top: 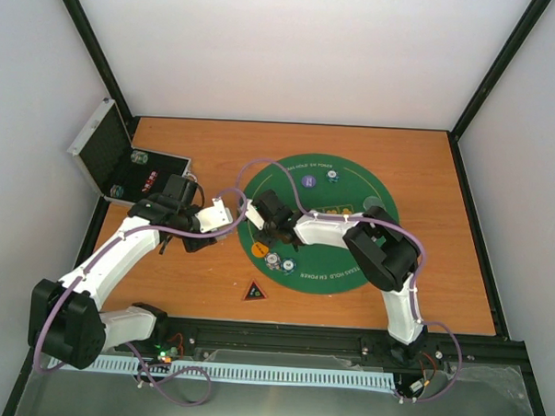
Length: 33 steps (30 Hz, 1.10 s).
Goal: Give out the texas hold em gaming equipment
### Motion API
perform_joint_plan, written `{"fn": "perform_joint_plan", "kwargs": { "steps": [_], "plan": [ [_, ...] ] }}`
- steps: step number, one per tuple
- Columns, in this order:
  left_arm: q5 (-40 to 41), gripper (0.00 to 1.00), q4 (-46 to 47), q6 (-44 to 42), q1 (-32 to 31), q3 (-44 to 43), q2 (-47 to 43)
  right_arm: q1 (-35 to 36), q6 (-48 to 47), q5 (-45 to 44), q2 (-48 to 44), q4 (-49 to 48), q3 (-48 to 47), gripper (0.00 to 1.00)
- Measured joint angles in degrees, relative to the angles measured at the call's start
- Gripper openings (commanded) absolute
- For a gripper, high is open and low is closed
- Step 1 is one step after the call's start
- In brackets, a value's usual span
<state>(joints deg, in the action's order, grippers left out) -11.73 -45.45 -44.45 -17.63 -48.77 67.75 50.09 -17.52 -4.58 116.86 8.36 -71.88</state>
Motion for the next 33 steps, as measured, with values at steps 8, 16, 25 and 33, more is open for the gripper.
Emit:
{"fn": "perform_joint_plan", "kwargs": {
  "steps": [8,16,25,33],
  "plan": [
    [0.04,0.48,0.00,-0.02,0.00,0.00,-0.02,-0.09,0.13,0.76,-0.07,-0.09,0.07,0.18],
    [0.02,0.48,0.00,-0.02,0.00,0.00,0.00,-0.15,-0.48,4.61,-4.26,0.02,3.96,0.38],
    [-0.04,0.48,-0.02,-0.02,0.00,-0.02,0.00,-1.51,1.33,14.36,-16.48,-2.84,9.90,0.86],
    [-1.75,0.48,-0.81,-1.42,0.00,-0.02,-0.02,-6.95,11.85,21.68,-26.27,-6.54,11.50,1.00]
  ]
}}
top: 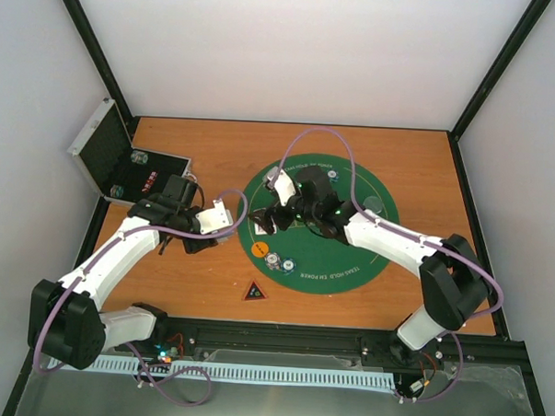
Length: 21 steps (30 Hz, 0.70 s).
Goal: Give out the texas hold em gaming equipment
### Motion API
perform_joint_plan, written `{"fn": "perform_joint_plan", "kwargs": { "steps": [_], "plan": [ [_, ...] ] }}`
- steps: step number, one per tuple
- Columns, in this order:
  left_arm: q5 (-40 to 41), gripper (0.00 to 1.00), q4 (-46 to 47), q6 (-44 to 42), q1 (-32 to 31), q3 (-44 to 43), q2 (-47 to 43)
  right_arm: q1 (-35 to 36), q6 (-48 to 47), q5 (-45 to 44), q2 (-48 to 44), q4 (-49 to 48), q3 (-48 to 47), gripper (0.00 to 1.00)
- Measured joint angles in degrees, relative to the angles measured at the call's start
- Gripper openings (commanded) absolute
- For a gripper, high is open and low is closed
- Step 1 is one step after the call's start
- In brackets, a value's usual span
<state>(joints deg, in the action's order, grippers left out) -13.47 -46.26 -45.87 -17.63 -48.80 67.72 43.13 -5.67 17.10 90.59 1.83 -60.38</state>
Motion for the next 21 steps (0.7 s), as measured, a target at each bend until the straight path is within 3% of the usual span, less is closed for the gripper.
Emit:
{"fn": "perform_joint_plan", "kwargs": {
  "steps": [8,21],
  "plan": [
    [-1.95,0.48,-0.52,-2.97,0.00,-0.50,-1.29,0.39,15.21,13.57,6.08,-2.45,-7.58,0.98],
    [-3.78,0.48,-1.03,-5.38,0.04,-1.77,-1.51,1.97,19.02,22.32,16.98,0.07,-13.18,0.96]
  ]
}}
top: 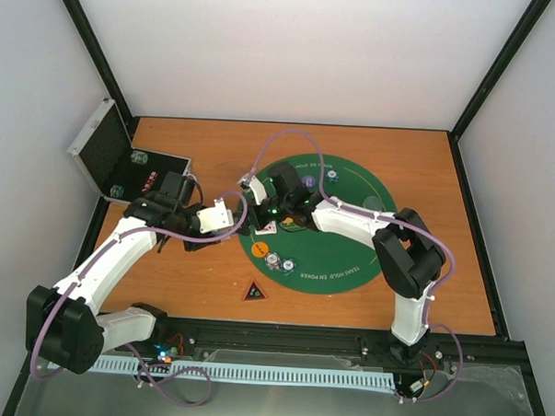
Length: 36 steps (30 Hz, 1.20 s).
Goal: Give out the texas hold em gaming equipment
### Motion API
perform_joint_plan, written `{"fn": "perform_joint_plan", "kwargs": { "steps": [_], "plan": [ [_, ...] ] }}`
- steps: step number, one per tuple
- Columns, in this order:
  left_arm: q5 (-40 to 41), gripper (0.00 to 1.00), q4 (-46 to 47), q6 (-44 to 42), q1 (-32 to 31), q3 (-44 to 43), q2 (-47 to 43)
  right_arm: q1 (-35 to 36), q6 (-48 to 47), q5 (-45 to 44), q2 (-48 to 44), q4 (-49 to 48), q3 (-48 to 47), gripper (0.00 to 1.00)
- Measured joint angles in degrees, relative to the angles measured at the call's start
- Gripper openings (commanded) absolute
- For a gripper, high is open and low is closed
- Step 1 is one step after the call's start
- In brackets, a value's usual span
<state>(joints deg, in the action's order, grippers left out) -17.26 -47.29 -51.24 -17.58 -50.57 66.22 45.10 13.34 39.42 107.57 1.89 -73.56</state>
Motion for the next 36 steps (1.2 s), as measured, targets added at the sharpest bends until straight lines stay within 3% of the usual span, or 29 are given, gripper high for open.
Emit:
{"fn": "perform_joint_plan", "kwargs": {
  "steps": [12,30,36],
  "plan": [
    [-1.29,0.48,0.00,-0.85,0.00,-0.70,-0.09,0.31,-0.52,0.39,4.76,2.69,-3.10,0.93],
    [-1.14,0.48,0.00,-1.16,0.00,-0.70,-0.26,-0.76,-4.50,-5.03,2.16,9.31,-3.56,0.90],
    [-0.96,0.48,0.00,-1.16,0.00,-0.70,-0.39,-1.03,-5.70,-5.03,1.29,11.23,-3.58,0.79]
  ]
}}
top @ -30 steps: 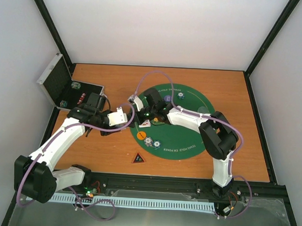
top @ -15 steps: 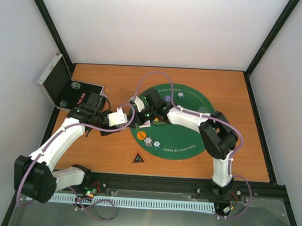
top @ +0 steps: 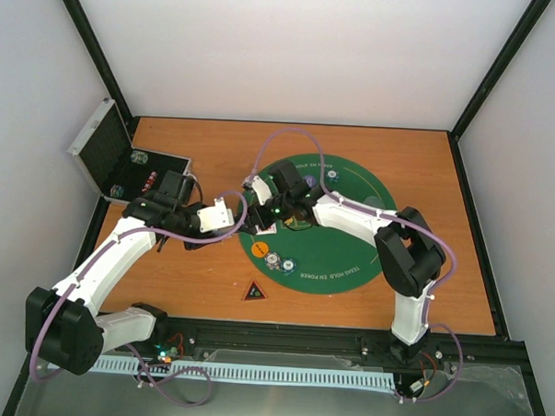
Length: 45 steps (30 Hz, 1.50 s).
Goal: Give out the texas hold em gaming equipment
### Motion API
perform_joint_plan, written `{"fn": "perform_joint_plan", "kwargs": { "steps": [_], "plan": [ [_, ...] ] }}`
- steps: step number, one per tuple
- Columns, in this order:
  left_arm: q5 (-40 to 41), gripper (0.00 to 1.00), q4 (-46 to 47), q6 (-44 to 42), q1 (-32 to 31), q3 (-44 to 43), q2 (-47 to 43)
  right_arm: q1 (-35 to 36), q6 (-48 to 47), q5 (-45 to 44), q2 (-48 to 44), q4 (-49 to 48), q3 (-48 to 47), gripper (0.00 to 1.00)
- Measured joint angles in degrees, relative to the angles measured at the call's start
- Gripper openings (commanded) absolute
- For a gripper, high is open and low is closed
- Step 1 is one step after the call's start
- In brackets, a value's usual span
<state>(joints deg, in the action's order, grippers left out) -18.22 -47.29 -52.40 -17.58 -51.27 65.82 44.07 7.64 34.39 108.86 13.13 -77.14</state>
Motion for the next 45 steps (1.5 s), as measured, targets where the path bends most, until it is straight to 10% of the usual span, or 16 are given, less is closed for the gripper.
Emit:
{"fn": "perform_joint_plan", "kwargs": {
  "steps": [24,45],
  "plan": [
    [0.02,0.48,1.03,0.00,0.00,0.00,0.00,-0.07,-1.22,1.62,-3.50,5.42,-1.22,0.03],
    [0.46,0.48,1.44,0.00,0.00,0.22,0.00,-2.29,-4.35,-1.44,-10.86,11.65,-3.69,0.03]
  ]
}}
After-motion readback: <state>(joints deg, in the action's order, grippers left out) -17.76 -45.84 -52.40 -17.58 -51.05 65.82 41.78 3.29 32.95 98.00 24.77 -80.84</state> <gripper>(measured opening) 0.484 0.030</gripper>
